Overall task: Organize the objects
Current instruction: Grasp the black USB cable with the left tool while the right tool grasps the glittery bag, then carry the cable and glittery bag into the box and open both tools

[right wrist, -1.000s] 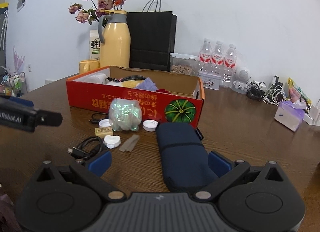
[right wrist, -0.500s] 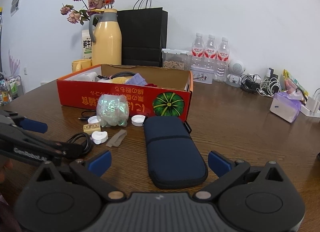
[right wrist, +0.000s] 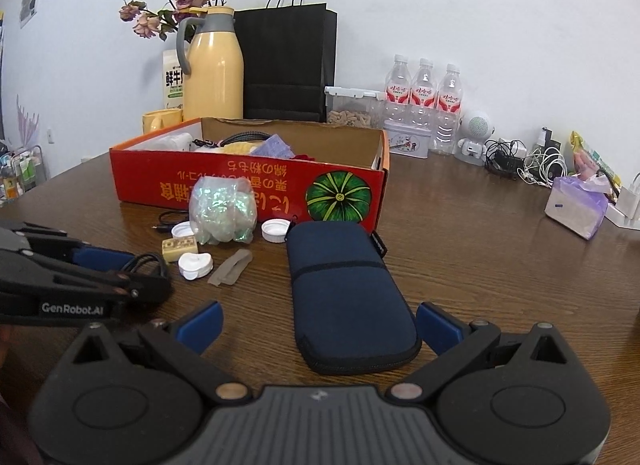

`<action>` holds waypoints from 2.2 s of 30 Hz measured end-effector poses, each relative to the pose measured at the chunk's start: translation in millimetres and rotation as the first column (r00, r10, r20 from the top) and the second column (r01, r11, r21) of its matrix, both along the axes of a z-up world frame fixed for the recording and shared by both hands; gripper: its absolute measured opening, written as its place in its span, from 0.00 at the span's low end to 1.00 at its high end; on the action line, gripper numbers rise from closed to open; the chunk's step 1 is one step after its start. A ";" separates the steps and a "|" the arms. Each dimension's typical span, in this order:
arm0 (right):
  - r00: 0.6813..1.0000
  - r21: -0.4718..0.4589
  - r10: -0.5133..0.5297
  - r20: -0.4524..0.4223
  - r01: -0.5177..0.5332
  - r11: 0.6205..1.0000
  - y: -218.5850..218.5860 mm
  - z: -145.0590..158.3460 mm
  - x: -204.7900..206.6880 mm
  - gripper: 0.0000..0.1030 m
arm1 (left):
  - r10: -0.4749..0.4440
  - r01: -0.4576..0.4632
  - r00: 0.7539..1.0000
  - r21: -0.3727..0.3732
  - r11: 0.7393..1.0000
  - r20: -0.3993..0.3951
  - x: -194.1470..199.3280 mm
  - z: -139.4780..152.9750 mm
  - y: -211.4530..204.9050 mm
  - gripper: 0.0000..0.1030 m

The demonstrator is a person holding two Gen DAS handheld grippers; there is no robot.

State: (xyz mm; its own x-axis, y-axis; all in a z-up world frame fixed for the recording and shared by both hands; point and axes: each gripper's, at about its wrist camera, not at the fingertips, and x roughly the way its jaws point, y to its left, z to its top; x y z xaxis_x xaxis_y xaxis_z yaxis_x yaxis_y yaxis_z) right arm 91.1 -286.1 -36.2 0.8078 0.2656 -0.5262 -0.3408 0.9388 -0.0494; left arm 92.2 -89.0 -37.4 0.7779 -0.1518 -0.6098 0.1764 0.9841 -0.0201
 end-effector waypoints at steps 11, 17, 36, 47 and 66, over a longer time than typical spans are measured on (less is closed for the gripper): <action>0.999 -0.018 0.043 -0.003 -0.043 0.999 22.0 3.3 8.2 1.00 | 0.069 -0.068 0.997 -0.030 0.997 0.046 -4.5 16.6 28.4 0.38; 0.996 0.000 0.092 -0.007 -0.092 0.996 51.8 7.3 24.1 1.00 | 0.120 -0.118 0.990 -0.034 0.992 0.075 -3.9 26.0 52.4 0.38; 0.996 0.031 0.080 -0.048 -0.079 0.996 112.8 9.5 98.5 0.92 | 0.165 -0.158 0.981 -0.070 0.985 0.102 6.6 34.6 85.4 0.38; 0.993 0.070 0.106 -0.052 -0.102 0.992 111.2 7.9 96.8 0.47 | 0.175 -0.167 0.980 -0.084 0.982 0.098 14.8 33.4 90.5 0.38; 0.985 0.107 0.100 0.143 -0.116 0.988 100.3 72.4 101.8 0.40 | 0.155 -0.138 0.959 -0.088 0.987 0.237 63.5 80.8 74.1 0.39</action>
